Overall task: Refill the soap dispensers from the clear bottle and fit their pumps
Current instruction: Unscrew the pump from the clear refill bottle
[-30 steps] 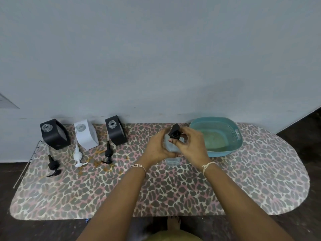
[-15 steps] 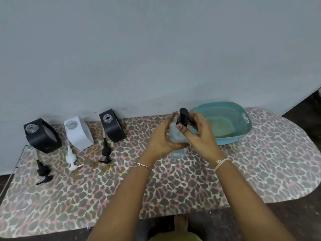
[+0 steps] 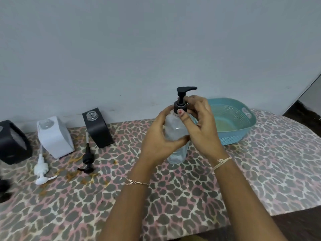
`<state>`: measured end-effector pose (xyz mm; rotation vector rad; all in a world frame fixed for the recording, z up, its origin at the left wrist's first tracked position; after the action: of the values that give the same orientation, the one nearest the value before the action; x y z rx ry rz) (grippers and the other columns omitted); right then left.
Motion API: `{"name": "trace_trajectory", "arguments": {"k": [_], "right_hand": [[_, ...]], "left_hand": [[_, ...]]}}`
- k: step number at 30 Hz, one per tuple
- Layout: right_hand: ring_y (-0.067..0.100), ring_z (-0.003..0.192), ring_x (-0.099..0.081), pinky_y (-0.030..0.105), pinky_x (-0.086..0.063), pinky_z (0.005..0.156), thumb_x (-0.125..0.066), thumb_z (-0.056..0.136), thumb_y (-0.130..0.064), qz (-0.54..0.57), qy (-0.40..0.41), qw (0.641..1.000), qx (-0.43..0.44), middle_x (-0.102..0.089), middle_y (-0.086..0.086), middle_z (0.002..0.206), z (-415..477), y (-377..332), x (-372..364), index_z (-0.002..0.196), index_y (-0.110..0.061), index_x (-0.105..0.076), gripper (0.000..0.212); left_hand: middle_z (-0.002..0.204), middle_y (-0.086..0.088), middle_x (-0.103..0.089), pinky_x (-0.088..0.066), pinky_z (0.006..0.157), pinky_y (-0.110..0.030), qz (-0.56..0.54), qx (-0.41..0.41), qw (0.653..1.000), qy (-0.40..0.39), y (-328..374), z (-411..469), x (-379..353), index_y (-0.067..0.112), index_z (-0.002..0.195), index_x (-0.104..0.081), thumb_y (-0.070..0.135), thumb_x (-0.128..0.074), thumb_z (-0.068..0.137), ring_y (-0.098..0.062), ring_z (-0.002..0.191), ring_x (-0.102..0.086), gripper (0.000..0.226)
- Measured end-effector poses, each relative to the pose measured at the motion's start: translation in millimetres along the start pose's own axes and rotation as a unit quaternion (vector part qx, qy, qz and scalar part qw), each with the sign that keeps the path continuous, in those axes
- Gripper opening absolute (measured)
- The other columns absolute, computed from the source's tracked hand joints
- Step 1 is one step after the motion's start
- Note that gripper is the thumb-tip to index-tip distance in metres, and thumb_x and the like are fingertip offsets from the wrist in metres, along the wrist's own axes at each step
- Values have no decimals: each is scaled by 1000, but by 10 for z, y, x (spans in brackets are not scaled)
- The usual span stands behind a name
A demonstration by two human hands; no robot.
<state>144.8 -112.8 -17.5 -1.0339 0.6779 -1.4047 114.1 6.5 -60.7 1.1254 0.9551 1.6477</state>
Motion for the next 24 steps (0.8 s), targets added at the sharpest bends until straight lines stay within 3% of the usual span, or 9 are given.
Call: {"name": "trace_trajectory", "arguments": {"k": [2, 6, 10, 14, 17, 20, 24], "right_hand": [[5, 111, -56, 24, -47, 98, -58, 95, -24, 4, -17, 1000, 7, -47, 0, 122, 2, -5, -7, 129, -13, -57, 36], [8, 108, -58, 19, -45, 97, -69, 87, -29, -23, -38, 999, 30, -53, 1, 112, 56, -115, -64, 122, -29, -59, 37], [16, 97, -65, 26, -52, 88, -77, 80, -16, 51, 11, 999, 0, -67, 9, 104, 101, -66, -15, 117, -16, -57, 42], [24, 104, -66, 31, -52, 90, -68, 88, -9, 146, -7, 989, -24, -67, 16, 110, 15, 32, 12, 116, -9, -52, 32], [19, 111, -63, 32, -49, 96, -61, 93, -15, 131, -30, 991, -25, -66, 10, 117, -14, 48, -35, 120, -12, -52, 28], [11, 108, -61, 31, -49, 98, -73, 85, -23, 57, -6, 998, -6, -63, 0, 117, 20, 14, -47, 119, -19, -56, 39], [10, 105, -61, 36, -49, 98, -78, 78, -34, 11, 37, 999, 4, -58, 1, 114, 54, 25, -21, 118, -26, -62, 44]], "left_hand": [[133, 22, -53, -51, 97, -39, 21, -1, 1000, 14, 13, -9, 6, 43, 137, -40, 46, -83, 67, -2, 123, -51, 83], [122, 23, -58, -55, 85, -36, 105, -9, 993, 59, 90, -24, 1, 46, 128, -40, 54, -79, 64, 0, 110, -57, 75], [120, 20, -58, -54, 75, -31, 148, -9, 984, 100, 166, -62, 3, 42, 130, -38, 53, -76, 66, -3, 105, -58, 75], [121, 15, -57, -50, 73, -31, 149, 11, 984, 95, 214, -108, -23, 44, 133, -36, 49, -76, 67, -8, 104, -58, 78], [117, 14, -57, -53, 76, -34, 150, 23, 984, 90, 224, -117, -31, 43, 135, -35, 48, -77, 68, -11, 102, -59, 79], [106, 16, -58, -55, 73, -36, 175, 28, 982, 67, 196, -70, -66, 40, 133, -34, 44, -75, 72, -12, 96, -61, 74], [115, 5, -61, -56, 76, -42, 191, 34, 980, 45, 131, -55, -110, 37, 139, -23, 48, -73, 73, -17, 100, -62, 84]]}}
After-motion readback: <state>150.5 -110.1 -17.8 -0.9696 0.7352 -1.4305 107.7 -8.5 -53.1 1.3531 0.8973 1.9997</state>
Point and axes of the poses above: each hand's wrist, its own z-axis towards the middle knuckle, its own x-axis out of the back of the hand, y = z × x, the point moved 10 cm from there along z, towards the middle knuckle
